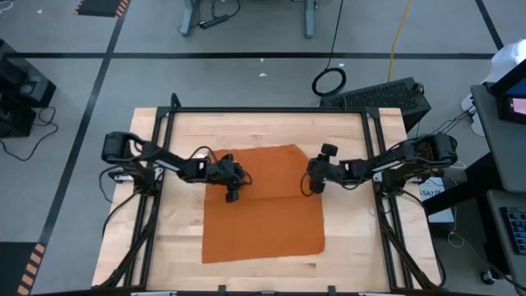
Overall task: Roll towel
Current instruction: Roll the brown towel
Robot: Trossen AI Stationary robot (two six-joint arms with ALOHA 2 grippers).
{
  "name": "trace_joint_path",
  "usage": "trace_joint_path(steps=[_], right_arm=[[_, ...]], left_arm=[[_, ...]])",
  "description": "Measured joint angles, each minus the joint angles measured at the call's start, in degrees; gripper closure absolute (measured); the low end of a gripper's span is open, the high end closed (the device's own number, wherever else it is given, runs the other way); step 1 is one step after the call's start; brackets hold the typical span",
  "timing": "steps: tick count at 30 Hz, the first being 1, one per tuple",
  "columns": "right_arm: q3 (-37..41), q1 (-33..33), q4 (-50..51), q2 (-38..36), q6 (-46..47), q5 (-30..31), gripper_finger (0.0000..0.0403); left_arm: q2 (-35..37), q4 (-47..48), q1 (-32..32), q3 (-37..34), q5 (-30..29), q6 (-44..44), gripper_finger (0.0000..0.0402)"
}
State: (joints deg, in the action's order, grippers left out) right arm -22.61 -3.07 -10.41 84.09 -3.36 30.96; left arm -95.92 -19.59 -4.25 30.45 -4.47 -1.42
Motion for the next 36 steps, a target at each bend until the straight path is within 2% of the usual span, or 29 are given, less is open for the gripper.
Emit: trace_joint_path(steps=[4, 7, 12, 17, 20, 30, 36], right_arm=[[-0.05, -0.3, -6.43, -0.04, -0.83, -1.48, 0.0252], [-1.56, 0.91, -5.97, -0.09, -1.06, -1.23, 0.0252], [-7.43, 3.43, 3.85, -0.09, -2.05, 1.23, 0.0252], [-15.19, 6.68, 21.59, -0.09, -1.16, 12.77, 0.0252], [-16.15, 6.66, 24.5, -0.2, -0.39, 15.22, 0.0252], [-6.47, 0.41, 25.24, 0.52, 7.33, 4.78, 0.0252], [-4.15, -2.97, 15.15, 0.23, -4.17, -1.21, 0.0252]], left_arm=[[-2.25, 0.41, -2.18, -0.26, 0.04, -0.01, 0.0247], [-2.2, 0.88, -3.21, -0.41, 0.26, 0.05, 0.0247], [-0.3, 3.58, -3.72, -0.62, 1.05, 0.65, 0.0247], [0.75, 7.72, -3.67, -0.51, 1.08, 0.29, 0.0247], [0.75, 7.76, -3.61, -0.51, 1.88, 0.29, 0.0247], [0.7, 7.69, -3.5, -0.6, 5.97, 0.86, 0.0247], [0.49, 5.64, -3.45, -0.85, 6.65, 1.0, 0.0247]])
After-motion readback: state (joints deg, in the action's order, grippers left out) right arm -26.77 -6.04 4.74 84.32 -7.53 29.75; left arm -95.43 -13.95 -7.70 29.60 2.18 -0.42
